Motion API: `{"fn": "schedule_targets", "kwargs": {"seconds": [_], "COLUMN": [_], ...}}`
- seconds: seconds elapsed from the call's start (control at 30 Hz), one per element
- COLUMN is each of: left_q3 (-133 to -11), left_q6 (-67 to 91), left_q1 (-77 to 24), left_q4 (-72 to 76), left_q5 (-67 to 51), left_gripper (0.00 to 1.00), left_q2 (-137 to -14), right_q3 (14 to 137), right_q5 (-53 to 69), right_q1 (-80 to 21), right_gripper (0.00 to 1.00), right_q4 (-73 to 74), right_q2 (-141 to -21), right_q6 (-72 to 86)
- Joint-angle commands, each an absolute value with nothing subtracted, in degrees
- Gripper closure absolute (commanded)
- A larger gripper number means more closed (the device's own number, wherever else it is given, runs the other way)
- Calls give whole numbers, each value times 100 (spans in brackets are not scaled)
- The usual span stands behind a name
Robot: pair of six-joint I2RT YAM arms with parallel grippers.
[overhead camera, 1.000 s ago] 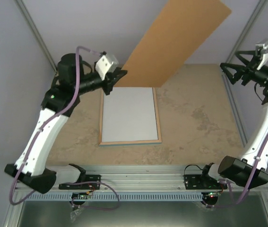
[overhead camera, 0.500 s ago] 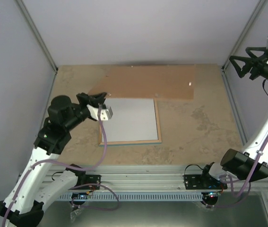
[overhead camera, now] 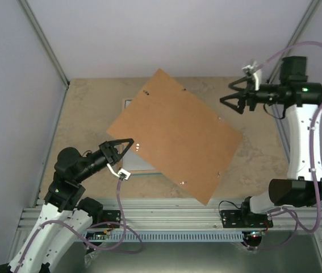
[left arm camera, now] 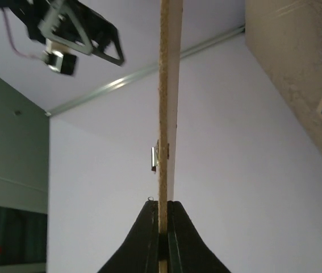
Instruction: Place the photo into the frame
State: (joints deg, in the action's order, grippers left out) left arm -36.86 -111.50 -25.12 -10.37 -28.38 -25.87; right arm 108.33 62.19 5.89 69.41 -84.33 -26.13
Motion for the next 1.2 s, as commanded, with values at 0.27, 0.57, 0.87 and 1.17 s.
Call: {"fn": "schedule_targets", "kwargs": {"seconds": [0.27,0.57,0.87,1.17], "left_q3": [-3289,-3221,-3202,-2979], "left_q6": [-12567,-12748,-12771,-12630], "left_q1": [-2505,-2505,-2505,-2504], "left_q4": [205,27,38,515], "left_q5": [-3861,-4167,-4202,-4050], "left_gripper": [100,100,100,100], "left_q2": [-2257,-2033,-2000,-2068], "right_q3": [9220,9487,9692,9183], "right_q5": [5746,5359,5178,6021], "right_q1": [-659,-653,-642,-642], "right_gripper": [5,5,7,35], "right_q4": [7674,7662,7691,7708], "right_q2": [-8236,-8409,-8580,-8476], "right_q6": [-3162,-3281,-3454,-3440]}}
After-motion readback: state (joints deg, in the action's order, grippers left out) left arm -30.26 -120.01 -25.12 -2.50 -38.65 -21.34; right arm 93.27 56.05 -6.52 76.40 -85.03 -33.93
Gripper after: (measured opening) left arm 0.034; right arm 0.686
